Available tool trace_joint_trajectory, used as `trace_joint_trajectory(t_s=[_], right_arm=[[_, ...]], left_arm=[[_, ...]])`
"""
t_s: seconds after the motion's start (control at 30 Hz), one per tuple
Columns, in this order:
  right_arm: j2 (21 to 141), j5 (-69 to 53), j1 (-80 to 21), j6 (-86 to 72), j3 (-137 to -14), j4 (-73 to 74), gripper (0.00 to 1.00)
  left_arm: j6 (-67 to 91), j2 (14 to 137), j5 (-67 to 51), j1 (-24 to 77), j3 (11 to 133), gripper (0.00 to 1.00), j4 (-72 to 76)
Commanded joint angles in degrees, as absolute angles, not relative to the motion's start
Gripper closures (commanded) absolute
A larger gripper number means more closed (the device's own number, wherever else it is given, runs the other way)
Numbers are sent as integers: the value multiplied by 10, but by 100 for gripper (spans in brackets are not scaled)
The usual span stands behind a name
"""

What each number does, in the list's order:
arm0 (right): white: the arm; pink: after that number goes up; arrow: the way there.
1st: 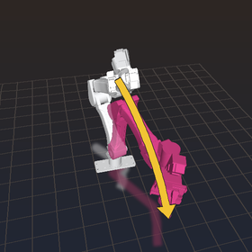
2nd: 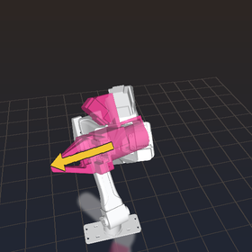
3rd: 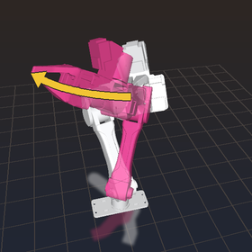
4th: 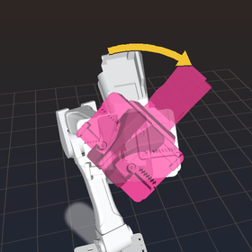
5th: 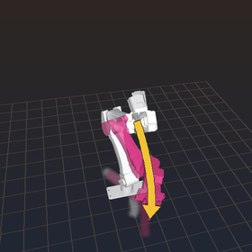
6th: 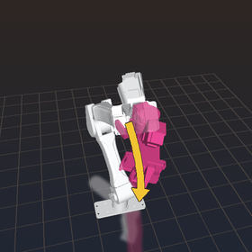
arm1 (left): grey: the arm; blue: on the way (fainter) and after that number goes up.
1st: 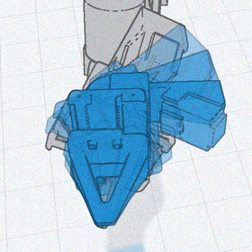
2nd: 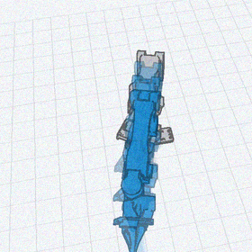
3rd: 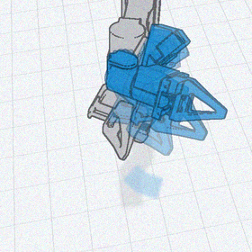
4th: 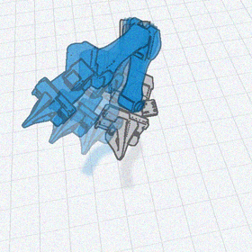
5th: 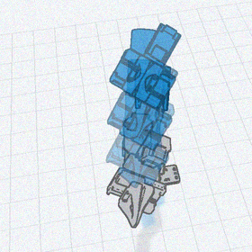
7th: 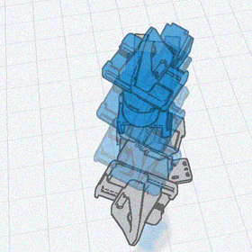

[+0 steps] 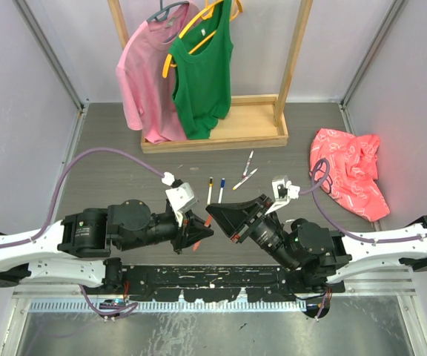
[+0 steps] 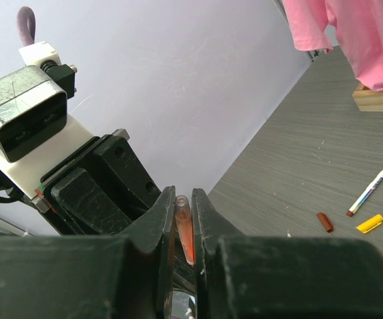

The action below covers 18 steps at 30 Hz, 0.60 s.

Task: Insert the pens into the pen caps
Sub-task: Press the pen cap onto the pen.

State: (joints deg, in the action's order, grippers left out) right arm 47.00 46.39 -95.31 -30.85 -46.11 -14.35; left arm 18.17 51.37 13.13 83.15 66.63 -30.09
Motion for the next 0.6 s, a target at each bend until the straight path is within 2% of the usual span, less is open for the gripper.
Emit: trace_joint_trajectory(t_s=[0.0,0.1,0.43,0.57], right_arm=[[507,403,-984,-313,-442,8,100],[505,424,-984,-265,-470,3,98],[486,455,-984,-104,-568,-76,59],[451,438,-984,-68,-555,-121,53]], left_arm=[[151,500,167,824,732,100,-57],[154,505,169,824,734,100,-78],[189,499,149,824,680,100,-116],[201,491,149,823,663,100,-121]])
